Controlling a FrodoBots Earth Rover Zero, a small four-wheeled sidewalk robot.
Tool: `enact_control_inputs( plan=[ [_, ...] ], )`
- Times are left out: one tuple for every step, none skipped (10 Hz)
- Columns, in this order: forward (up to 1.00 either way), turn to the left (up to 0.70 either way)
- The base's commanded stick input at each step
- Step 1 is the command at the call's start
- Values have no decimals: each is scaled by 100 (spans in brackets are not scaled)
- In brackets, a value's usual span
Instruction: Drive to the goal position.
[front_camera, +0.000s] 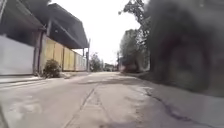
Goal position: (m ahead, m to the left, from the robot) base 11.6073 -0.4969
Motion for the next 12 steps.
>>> enact_control_inputs(
  plan=[
    [70, 0],
    [70, 0],
    [70, 0],
    [70, 0],
    [70, 0],
    [70, 0],
    [70, 0],
    [70, 0],
    [70, 0],
    [70, 0],
    [70, 0],
    [70, 0]
  ],
)
